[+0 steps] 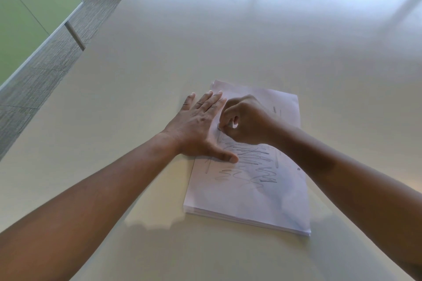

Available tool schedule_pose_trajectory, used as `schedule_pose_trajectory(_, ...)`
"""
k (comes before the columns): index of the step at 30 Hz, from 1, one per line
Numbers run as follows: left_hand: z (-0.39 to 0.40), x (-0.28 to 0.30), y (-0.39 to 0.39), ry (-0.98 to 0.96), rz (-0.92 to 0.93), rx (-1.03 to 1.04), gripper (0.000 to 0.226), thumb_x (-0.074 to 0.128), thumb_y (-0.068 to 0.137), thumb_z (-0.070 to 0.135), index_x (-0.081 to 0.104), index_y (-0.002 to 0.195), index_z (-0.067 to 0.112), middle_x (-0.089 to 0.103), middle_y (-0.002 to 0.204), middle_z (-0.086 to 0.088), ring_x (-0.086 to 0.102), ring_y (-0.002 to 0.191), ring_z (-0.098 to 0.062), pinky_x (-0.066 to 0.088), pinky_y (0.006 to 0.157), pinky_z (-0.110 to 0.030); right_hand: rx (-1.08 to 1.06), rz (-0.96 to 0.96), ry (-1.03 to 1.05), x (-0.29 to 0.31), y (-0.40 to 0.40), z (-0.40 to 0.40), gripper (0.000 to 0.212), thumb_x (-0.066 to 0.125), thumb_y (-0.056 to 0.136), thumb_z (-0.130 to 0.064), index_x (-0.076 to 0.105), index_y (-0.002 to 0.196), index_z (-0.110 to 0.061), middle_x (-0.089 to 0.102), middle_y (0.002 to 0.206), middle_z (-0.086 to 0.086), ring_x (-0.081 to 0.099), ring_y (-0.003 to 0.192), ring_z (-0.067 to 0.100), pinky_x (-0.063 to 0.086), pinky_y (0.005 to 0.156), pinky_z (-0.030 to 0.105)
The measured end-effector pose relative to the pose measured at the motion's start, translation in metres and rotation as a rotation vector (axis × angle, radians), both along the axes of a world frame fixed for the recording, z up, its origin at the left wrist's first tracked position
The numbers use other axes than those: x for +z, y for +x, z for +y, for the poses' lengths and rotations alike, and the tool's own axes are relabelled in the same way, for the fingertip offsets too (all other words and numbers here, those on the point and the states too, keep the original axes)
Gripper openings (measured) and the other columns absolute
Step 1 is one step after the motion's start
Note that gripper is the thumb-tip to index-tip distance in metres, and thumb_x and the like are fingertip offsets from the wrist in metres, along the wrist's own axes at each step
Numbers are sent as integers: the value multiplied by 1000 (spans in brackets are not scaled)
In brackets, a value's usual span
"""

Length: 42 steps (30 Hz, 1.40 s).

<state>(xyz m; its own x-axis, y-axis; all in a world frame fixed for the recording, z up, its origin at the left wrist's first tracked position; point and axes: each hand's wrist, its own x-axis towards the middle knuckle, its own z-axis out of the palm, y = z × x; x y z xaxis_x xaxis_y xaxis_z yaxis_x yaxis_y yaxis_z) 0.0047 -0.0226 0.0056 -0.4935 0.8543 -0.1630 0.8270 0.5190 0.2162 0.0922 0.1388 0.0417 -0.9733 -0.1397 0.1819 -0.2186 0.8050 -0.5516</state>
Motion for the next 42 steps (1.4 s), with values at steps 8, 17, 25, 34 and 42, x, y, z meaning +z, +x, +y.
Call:
schedule_pose_trajectory(8, 1, 2, 2, 0, -5, 6, 160, 33, 41, 111, -7, 164, 18, -14, 172, 3, -22, 155, -10, -12, 126, -49, 61, 32, -3, -5, 17, -11, 13, 76, 67, 1, 77, 67, -12, 66, 75, -3, 56, 60, 7, 49, 60, 16)
schedule_pose_trajectory(17, -2, 1, 2, 11, 4, 2, 159, 28, 42, 114, -12, 163, 19, -15, 172, 5, -25, 154, -9, -11, 126, -49, -93, 116, 10, -10, -1, -5, 13, 72, 70, 2, 77, 68, -10, 69, 75, 3, 61, 58, 17, 54, 59, 32)
schedule_pose_trajectory(25, 0, -1, 1, 22, -9, 6, 161, 30, 39, 113, -6, 164, 19, -13, 172, 3, -22, 155, -10, -11, 126, -50, 93, 16, 18, -2, 12, -13, 15, 74, 66, 1, 77, 65, -13, 67, 71, -4, 55, 57, 5, 46, 58, 11)
schedule_pose_trajectory(34, -1, 0, 2, 17, 5, 4, 160, 30, 41, 113, -8, 164, 18, -14, 172, 3, -22, 156, -11, -10, 126, -50, 38, 78, 21, -4, 7, -5, 14, 74, 67, 2, 76, 64, -11, 68, 71, 0, 57, 57, 8, 51, 58, 20)
schedule_pose_trajectory(42, 0, 0, 1, 18, 10, 4, 159, 31, 43, 113, -9, 164, 18, -13, 172, 3, -22, 155, -10, -10, 126, -50, 17, 108, 37, -5, -1, -2, 16, 72, 68, 3, 77, 67, -12, 70, 75, 1, 57, 58, 7, 50, 61, 16)
